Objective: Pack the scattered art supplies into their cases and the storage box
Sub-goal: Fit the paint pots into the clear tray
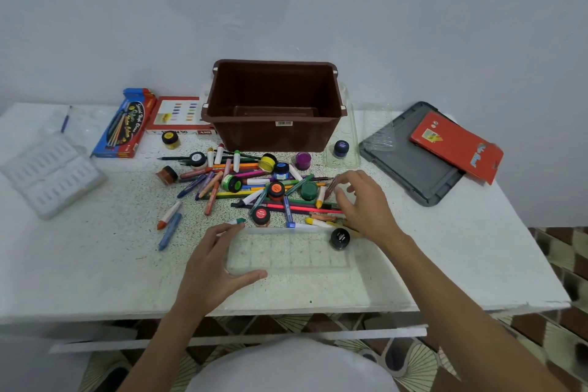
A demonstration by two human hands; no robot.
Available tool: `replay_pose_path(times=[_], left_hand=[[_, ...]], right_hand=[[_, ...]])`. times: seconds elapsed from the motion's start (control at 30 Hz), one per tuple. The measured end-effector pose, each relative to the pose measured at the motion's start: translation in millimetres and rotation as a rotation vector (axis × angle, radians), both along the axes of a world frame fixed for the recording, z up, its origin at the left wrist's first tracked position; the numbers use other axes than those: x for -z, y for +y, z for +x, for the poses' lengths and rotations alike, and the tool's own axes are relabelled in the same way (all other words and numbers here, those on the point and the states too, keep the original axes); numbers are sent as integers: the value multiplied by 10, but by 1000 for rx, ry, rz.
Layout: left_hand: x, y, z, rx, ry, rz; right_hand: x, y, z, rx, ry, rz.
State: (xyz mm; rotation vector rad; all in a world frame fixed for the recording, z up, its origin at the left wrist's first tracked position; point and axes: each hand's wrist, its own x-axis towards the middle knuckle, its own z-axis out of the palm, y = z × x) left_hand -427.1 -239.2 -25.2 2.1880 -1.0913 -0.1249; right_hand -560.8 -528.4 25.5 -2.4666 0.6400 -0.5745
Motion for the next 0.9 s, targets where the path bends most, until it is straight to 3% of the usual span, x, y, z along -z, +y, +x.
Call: replay_pose_path(times=[0.43,0.73,0.9], left_hand=[[-41,1,-5,9,26,8],[-36,-7,-5,-12,55,26],[-31,-3,-2,-8,58,36]], right_hand=[[80,-139,1010,-56,146,-94],[-7,-266,1261,-158,308,-100],[-6,-263,1117,-100,204,-26]])
